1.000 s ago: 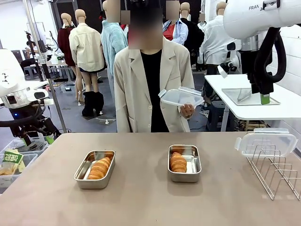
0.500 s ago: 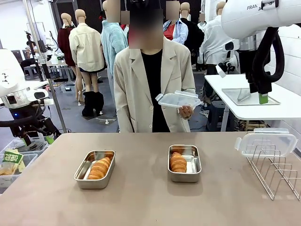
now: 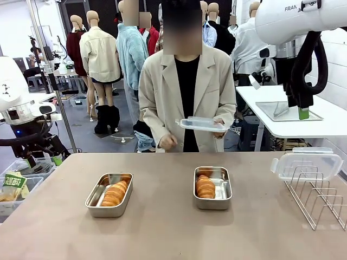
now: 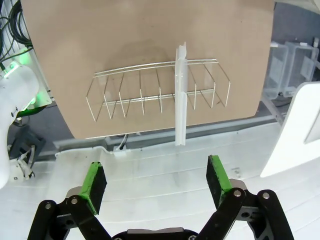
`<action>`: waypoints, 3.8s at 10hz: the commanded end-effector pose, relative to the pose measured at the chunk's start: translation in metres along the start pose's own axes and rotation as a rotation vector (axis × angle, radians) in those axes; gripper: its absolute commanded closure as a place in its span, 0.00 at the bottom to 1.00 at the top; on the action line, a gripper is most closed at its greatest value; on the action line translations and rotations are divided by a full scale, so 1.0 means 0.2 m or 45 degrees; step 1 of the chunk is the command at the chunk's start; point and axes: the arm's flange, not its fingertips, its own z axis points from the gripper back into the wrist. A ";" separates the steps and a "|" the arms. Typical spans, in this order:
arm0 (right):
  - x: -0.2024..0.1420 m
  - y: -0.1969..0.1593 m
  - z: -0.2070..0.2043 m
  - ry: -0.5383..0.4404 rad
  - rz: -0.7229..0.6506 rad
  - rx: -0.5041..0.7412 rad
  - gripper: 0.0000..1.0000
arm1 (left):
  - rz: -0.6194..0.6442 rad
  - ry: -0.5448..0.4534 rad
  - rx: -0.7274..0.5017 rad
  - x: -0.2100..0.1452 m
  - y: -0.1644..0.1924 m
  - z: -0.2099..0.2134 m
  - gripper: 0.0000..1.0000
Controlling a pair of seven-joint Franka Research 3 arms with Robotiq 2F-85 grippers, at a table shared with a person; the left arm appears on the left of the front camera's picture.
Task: Place the bread in airtight containers.
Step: Pick up one Airtight Container lid and hand it to the human.
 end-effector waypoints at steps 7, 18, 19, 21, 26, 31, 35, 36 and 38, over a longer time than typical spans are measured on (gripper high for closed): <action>-0.01 0.00 0.00 -0.002 0.006 0.003 0.00 | 0.001 -0.001 0.010 0.01 0.00 0.01 0.00; -0.01 0.00 0.00 -0.002 0.006 0.003 0.00 | 0.001 -0.001 0.010 0.01 0.00 0.01 0.00; -0.01 0.00 0.00 -0.002 0.006 0.003 0.00 | 0.001 -0.001 0.010 0.01 0.00 0.01 0.00; -0.01 0.00 0.00 -0.002 0.006 0.003 0.00 | 0.001 -0.001 0.010 0.01 0.00 0.01 0.00; -0.01 0.00 0.00 -0.002 0.006 0.003 0.00 | 0.001 -0.001 0.010 0.01 0.00 0.01 0.00; -0.01 0.00 0.00 -0.002 0.006 0.003 0.00 | 0.001 -0.001 0.010 0.01 0.00 0.01 0.00; -0.01 0.00 0.00 -0.002 0.006 0.003 0.00 | 0.001 -0.001 0.010 0.01 0.00 0.01 0.00; -0.01 0.00 0.00 -0.002 0.006 0.003 0.00 | 0.001 -0.001 0.010 0.01 0.00 0.01 0.00; -0.01 0.00 0.00 -0.002 0.006 0.003 0.00 | 0.001 -0.001 0.010 0.01 0.00 0.01 0.00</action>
